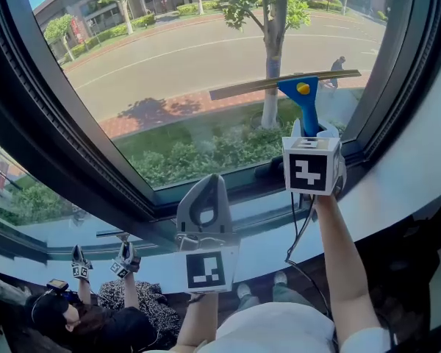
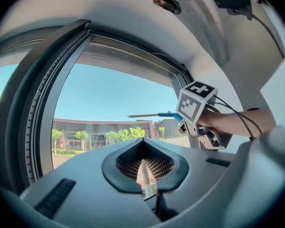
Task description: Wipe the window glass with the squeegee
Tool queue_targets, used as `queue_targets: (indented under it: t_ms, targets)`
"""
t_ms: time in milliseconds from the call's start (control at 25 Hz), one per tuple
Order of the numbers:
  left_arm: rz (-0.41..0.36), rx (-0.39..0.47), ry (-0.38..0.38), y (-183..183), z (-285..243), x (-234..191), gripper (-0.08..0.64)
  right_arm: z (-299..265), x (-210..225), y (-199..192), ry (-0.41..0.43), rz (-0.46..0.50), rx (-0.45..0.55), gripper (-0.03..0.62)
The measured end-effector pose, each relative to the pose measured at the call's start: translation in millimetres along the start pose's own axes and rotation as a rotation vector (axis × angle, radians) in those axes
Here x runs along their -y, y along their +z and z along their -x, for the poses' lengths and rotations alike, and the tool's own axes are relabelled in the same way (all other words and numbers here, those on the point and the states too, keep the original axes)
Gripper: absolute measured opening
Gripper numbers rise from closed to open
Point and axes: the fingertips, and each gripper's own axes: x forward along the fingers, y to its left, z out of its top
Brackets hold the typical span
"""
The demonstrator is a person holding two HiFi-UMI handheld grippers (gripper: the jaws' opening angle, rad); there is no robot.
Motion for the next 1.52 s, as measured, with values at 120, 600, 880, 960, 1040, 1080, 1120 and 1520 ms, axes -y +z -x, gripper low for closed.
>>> queue_targets:
  t_ms: [120,600,880,960,1040,1080,1120,1520]
  targets:
    - [0.002,-0.007,-0.002,-5,0,4,-0.009,-3,-4,-12,0.002,0.031,0.004,0.069]
    - [0.002,-0.026,-0.012,-9,0,8,-0.008,-10,-25,-80,0.023,0.042,-0.127,0.069]
    - [-0.008,-0.048,-0.019,-13,-5,10,-0.009,-18,-32,-119,0.037,0.044,-0.204,0.069]
    - [-0.016,-0.054,-0.022,-15,-6,10,-0.009,-21,-34,-129,0.044,0.041,-0.226,0.069]
    - [-0.016,-0.062,-0.023,-18,-7,10,-0.008,-23,-37,-138,0.051,0.036,-0.247,0.069]
    - [-0.014,-0.067,-0.022,-20,-6,9,-0.009,-23,-39,-143,0.054,0.034,-0.256,0.069]
    - [-0.012,-0.07,-0.02,-22,-6,9,-0.009,-23,-40,-148,0.056,0.033,-0.264,0.069]
    - [-0.015,-0.093,-0.021,-32,-11,12,-0.009,-30,-47,-189,0.087,0.034,-0.354,0.069]
